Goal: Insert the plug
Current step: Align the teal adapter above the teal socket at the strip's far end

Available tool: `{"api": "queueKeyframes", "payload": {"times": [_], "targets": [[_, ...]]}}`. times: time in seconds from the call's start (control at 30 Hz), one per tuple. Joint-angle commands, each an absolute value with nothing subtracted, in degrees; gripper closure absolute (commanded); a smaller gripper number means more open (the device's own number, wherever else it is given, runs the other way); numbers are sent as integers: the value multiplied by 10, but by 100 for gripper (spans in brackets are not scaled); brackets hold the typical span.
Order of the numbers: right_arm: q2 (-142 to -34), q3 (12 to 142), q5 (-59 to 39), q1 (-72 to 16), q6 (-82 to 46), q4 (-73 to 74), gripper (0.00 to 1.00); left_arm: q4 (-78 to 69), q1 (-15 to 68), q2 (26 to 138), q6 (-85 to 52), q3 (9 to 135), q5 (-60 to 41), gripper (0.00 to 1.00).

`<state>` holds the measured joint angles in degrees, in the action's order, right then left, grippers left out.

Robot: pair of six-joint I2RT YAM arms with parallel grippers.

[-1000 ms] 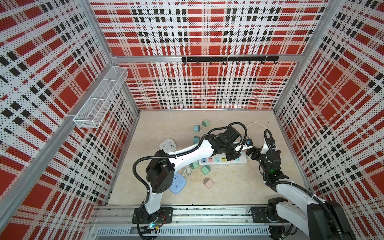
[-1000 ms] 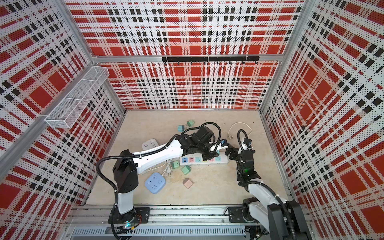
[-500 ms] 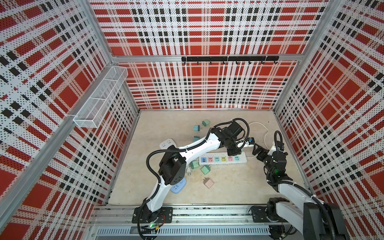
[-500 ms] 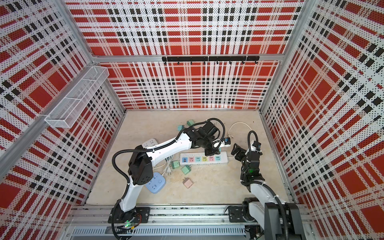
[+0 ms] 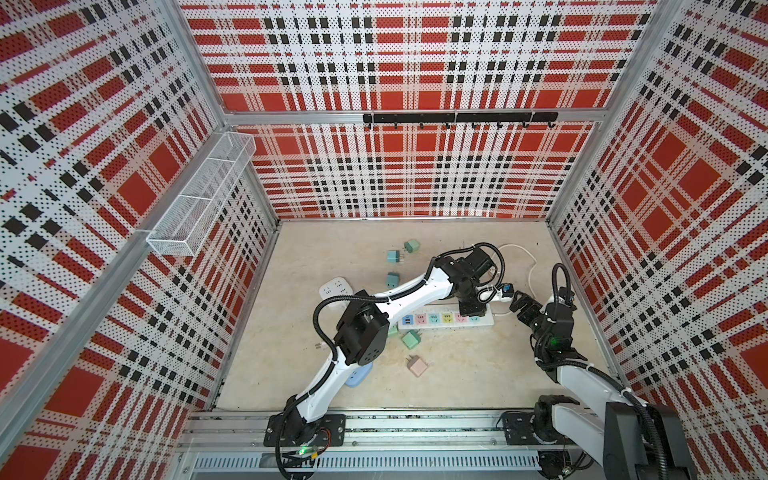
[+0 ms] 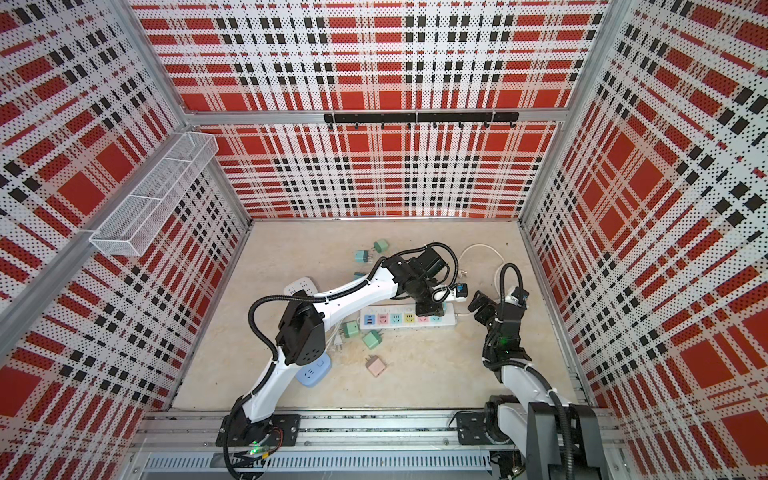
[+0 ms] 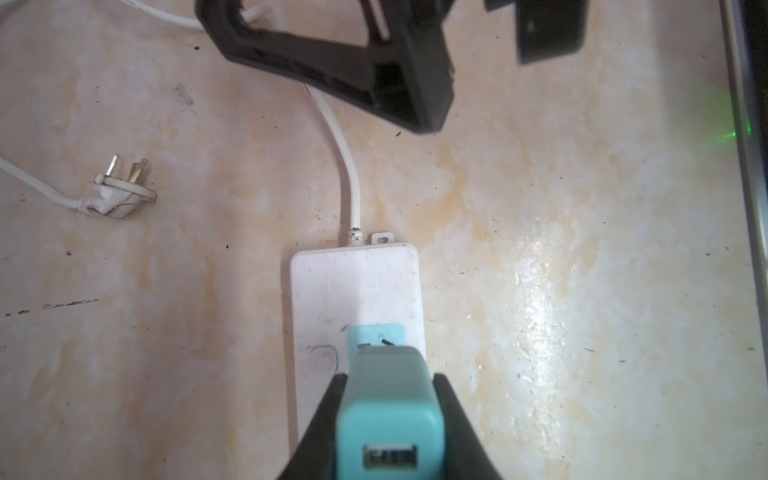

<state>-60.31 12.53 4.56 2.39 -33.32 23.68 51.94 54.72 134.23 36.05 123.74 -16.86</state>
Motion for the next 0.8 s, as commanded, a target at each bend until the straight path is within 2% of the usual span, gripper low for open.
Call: {"api": "queueKeyframes", "payload": {"times": [0.0, 0.77], "targets": [[-605, 136, 47, 26, -340, 251, 0, 529, 548, 1366, 360, 1261, -186, 100], [-619, 141, 24, 26, -332, 260, 0, 519, 535, 1398, 342, 1275, -158, 100]]}}
